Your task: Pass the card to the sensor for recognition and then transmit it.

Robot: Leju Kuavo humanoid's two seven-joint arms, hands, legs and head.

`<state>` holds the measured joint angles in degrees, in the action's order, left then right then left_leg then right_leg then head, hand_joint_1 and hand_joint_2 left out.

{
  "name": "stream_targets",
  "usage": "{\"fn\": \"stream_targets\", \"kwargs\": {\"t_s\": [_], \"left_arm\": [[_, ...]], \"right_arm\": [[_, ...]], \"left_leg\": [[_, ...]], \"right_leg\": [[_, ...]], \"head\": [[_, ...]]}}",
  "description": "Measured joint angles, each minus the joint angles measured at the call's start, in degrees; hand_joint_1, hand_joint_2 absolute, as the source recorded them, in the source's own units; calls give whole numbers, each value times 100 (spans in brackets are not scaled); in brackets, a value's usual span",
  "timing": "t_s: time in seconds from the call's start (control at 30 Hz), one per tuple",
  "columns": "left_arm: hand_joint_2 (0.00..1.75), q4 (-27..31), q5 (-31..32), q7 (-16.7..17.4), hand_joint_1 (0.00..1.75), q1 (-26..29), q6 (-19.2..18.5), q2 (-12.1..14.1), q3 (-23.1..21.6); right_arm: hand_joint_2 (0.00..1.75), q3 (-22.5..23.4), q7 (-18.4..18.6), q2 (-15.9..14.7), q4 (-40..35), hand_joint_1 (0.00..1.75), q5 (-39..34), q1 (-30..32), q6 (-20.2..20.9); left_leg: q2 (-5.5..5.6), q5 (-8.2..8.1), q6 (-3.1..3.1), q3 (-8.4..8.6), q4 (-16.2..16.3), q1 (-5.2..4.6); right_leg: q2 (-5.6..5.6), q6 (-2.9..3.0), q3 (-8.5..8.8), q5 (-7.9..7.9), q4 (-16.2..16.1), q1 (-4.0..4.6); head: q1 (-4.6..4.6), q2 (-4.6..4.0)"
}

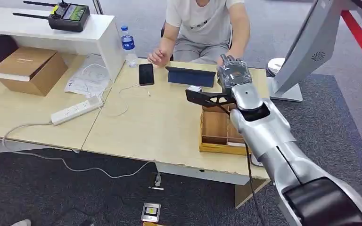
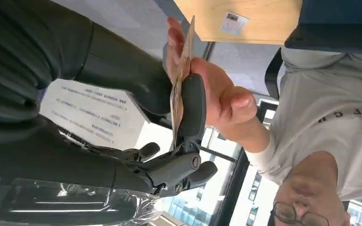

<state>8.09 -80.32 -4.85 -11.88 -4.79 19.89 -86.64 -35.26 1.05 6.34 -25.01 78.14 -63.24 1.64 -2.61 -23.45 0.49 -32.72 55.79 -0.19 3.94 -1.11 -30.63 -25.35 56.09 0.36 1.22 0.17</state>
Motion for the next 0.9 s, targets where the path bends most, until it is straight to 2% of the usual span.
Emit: {"fn": "stream_targets", "kwargs": {"t_s": [0.07, 0.1, 0.13, 0.7, 0.9], "left_arm": [[0, 0, 13, -4, 0, 0, 0, 0, -24], [0, 0, 15, -7, 0, 2, 0, 0, -30], [0, 0, 22, -11, 0, 2, -4, 0, -33], [0, 0, 26, -7, 0, 4, -44, 0, -120], [0, 0, -94, 2, 0, 20, -63, 0, -120]], "right_arm": [[175, 0, 0, -15, 42, 175, 0, -16, 2], [175, 0, 0, -26, 64, 0, 2, -22, 2], [0, 0, 0, -37, 77, 0, 6, -23, 0], [0, -4, -140, -332, 169, 0, 219, -47, -138], [0, 107, -201, -656, 171, 0, -180, -170, -30]], "left_leg": [[0, 0, 0, 0, 0, 0], [-1, 0, 0, 1, 0, 0], [-1, 0, 0, 0, 0, 0], [-1, 0, 0, 1, 1, 0], [-1, 0, 0, 1, 3, 0]], "right_leg": [[0, 0, 0, 0, 0, 0], [0, 0, 0, 0, 0, 0], [0, 0, 0, 0, 0, 0], [-1, 1, -1, 2, 0, 0], [0, -1, -2, 3, -2, -1]], "head": [[2, 0], [2, 0], [2, 0], [0, 0], [0, 0]]}}
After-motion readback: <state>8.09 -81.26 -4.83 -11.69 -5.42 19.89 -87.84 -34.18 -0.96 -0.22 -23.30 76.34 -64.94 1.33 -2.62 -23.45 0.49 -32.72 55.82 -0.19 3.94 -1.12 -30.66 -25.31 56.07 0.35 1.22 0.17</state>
